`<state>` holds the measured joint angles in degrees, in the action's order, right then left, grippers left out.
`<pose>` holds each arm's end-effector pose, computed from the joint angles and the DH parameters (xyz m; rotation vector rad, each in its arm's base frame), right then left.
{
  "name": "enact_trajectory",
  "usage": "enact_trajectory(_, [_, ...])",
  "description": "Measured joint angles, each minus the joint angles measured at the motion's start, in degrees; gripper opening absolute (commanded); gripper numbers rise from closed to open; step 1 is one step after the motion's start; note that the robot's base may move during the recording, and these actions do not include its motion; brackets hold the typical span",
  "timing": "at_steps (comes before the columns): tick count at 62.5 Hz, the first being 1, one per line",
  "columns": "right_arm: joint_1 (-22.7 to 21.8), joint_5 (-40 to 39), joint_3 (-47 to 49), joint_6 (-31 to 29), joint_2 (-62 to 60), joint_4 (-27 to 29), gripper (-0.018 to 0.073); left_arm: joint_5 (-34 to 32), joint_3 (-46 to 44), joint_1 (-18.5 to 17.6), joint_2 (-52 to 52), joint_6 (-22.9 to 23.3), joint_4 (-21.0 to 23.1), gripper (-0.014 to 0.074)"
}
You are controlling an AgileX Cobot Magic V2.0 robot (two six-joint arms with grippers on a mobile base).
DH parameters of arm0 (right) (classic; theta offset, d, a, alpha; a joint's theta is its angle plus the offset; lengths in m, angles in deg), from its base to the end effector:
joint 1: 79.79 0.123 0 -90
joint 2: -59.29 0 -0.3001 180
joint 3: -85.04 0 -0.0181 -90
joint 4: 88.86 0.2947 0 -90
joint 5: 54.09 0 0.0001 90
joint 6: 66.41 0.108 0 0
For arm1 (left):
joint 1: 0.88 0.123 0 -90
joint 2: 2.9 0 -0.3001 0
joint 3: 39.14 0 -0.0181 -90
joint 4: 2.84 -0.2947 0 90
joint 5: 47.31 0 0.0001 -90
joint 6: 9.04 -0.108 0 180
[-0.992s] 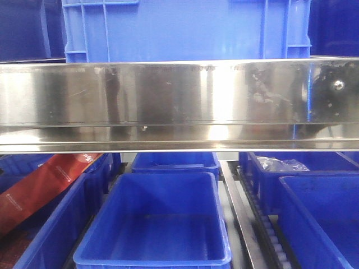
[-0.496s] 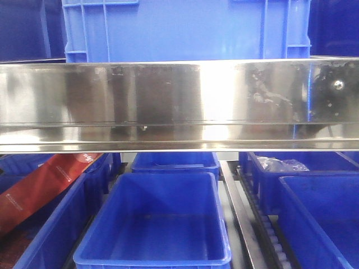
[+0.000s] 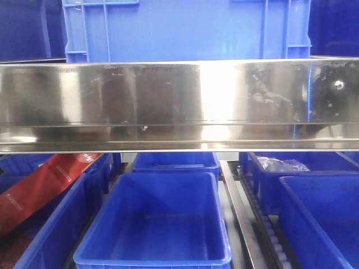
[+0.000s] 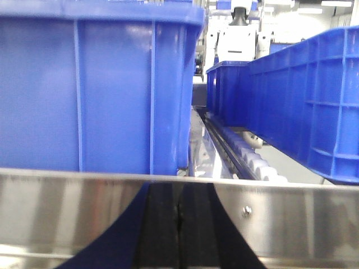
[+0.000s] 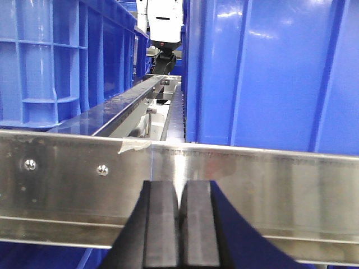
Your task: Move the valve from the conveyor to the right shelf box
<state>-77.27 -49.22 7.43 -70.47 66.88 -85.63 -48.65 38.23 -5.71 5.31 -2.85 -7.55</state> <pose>0.1026 0.0050 0.2051 -0.0499 1.5712 0.0268 0.1025 -0.0089 0.2173 0.0445 1.4703 -0.0910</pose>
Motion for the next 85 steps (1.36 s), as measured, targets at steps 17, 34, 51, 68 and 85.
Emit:
enact_trajectory(17, [0.0,-0.1,0.0,0.0,0.0,0.0,-0.0163,-0.6,0.3,0.1,-0.5,0.0,0.6,-0.0111])
enact_trajectory(34, [0.0,-0.1,0.0,0.0,0.0,0.0,-0.0163,-0.5,0.3,0.1,-0.5,-0.1,-0.7,-0.0111])
enact_trajectory(51, [0.0,-0.1,0.0,0.0,0.0,0.0,-0.0163,-0.4,0.3,0.1,-0.5,-0.1,-0.9,-0.0111])
enact_trajectory(68, [0.0,-0.1,0.0,0.0,0.0,0.0,-0.0163,-0.3,0.3,0.1,-0.5,-0.1,-0.9,-0.0111])
enact_trajectory(85, [0.0,-0.1,0.0,0.0,0.0,0.0,-0.0163,-0.3,0.3,0.1,-0.5,-0.1,-0.9,-0.0111])
